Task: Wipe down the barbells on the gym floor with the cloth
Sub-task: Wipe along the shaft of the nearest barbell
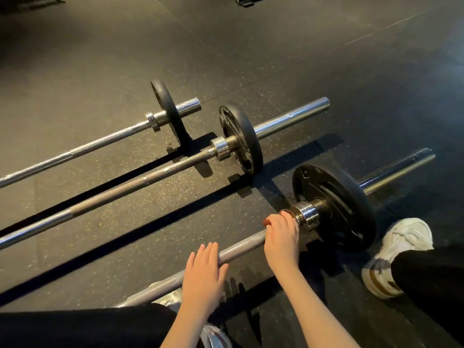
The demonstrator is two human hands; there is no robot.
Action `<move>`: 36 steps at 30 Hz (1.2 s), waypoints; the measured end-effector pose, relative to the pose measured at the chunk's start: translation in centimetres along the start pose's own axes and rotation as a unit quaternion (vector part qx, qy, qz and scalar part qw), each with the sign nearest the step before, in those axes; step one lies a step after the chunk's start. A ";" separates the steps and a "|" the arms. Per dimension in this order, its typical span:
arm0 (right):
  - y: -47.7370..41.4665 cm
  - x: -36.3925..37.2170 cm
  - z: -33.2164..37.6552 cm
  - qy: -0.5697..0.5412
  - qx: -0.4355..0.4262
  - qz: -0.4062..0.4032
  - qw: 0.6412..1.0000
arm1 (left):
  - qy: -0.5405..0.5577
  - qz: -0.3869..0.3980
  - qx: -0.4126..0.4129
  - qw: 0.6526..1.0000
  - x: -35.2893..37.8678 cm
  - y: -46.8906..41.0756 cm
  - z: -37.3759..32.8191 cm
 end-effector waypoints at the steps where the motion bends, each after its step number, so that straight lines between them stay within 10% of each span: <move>1: 0.8 1.0 1.3 0.016 -0.028 0.012 0.999 | 0.001 0.000 0.003 1.000 0.1 0.0 0.2; 6: 0.3 1.6 2.2 0.060 -0.136 0.122 0.981 | 0.013 -0.013 0.025 1.000 -0.1 0.3 0.8; 12: 2.0 2.1 1.2 0.045 0.041 0.009 0.998 | 0.021 -0.036 0.046 0.998 -1.0 1.0 1.0; 18: 2.8 2.8 4.7 0.072 -0.160 0.135 0.975 | 0.007 -0.026 0.041 0.999 -0.6 1.1 1.5; 25: 4.1 4.1 3.9 0.060 0.027 0.044 0.997 | 0.023 -0.019 0.023 0.999 -1.2 1.4 1.4; 30: 3.3 3.1 5.2 0.120 -0.172 0.119 0.970 | 0.023 -0.025 0.031 0.999 -1.5 1.6 1.2; 36: 3.5 2.8 3.1 0.099 0.004 0.104 0.990 | 0.013 -0.004 0.026 1.000 -1.4 1.2 1.0</move>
Point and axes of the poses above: each hand's wrist, its own y-axis away from the middle knuckle, its own x-axis out of the palm, z = x × y, the point moved 6 cm from there along -y, towards the middle knuckle, and after that the axes turned 6 degrees about -y, right-handed, at the moved point
